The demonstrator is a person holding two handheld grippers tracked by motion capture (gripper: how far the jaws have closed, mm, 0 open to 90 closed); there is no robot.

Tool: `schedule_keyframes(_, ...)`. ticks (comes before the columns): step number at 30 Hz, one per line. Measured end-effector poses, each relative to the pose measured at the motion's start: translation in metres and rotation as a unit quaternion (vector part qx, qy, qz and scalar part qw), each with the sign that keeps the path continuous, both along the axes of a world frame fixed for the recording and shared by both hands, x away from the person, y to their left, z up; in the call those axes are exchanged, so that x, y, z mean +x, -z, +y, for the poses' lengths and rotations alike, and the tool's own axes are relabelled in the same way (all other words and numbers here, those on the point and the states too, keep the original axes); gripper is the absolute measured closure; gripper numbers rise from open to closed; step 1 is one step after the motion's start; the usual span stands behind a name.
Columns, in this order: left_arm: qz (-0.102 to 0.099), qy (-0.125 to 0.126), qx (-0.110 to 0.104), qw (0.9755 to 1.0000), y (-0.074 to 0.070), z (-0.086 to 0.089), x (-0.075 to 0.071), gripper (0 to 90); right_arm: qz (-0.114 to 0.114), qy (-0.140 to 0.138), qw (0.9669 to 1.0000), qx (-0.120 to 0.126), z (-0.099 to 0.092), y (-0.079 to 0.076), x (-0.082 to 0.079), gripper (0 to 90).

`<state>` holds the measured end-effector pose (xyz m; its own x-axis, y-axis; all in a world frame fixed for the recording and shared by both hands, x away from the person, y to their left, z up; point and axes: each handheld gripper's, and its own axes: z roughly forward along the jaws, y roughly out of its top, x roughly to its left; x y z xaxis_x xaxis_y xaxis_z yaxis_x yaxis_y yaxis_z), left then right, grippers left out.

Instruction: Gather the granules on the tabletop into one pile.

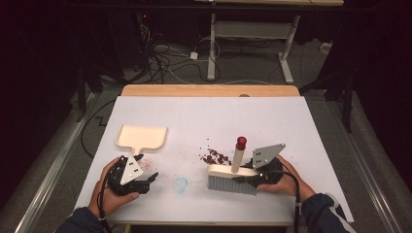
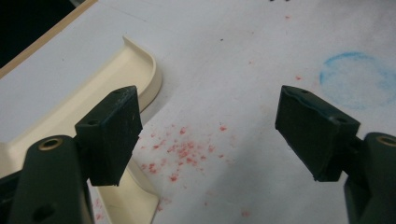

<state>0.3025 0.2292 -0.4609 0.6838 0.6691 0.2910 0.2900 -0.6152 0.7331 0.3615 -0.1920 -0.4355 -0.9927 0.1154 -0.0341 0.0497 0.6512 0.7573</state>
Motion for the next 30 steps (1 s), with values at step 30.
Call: schedule_keyframes(30, 0.006, 0.005, 0.008, 0.9999, 0.001, 0.002, -0.003, 22.0, -0.065, 0.084, 0.9942, 0.021, -0.014, -0.041, -0.005, 67.5)
